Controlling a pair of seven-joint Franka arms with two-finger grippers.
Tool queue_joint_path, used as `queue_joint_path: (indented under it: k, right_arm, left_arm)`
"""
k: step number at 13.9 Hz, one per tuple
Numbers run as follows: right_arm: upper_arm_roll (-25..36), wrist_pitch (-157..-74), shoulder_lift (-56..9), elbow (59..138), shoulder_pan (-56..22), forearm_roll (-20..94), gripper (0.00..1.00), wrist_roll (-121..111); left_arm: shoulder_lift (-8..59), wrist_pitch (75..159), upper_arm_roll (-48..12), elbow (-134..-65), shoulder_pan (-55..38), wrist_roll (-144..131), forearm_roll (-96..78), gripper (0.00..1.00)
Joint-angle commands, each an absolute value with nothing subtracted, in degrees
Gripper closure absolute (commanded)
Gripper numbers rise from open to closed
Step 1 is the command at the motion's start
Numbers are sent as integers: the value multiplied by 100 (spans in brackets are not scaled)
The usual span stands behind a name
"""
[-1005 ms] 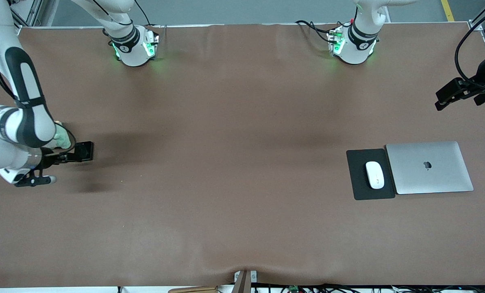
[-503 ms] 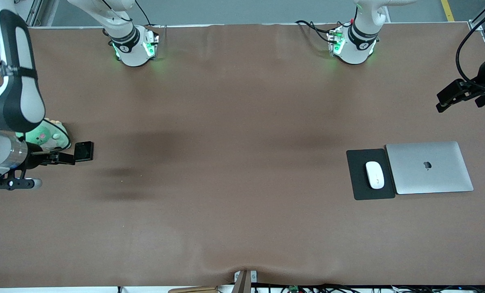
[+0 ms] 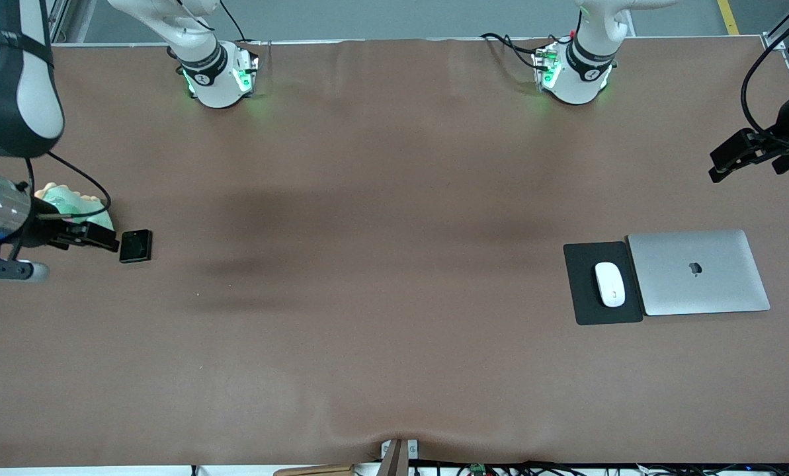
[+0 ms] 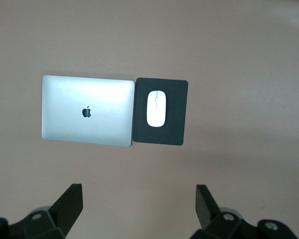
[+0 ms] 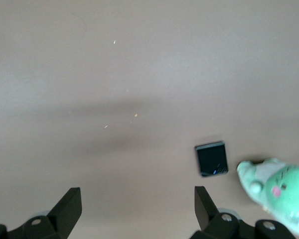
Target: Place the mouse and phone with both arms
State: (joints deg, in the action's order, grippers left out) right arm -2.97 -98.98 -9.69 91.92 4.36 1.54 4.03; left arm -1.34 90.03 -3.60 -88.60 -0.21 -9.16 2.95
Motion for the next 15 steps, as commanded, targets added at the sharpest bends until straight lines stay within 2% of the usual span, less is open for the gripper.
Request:
queue_joint_path:
  k: [1,6,15]
  right_arm:
    - [-299,-9494,-449,9308,229,255,0,747]
    - [-343,-9176,43,9334,9,220,0,624]
    - [-281,-8956,404,9440,211,158,0,220]
  left_arm:
    - [-167,8851,-378,-8851,-96,-826,150,0]
    - [-167,8614,-483,-8842,-202,-826,79,0]
    - [-167,8508,-527,-8842,-211,-826,35,0]
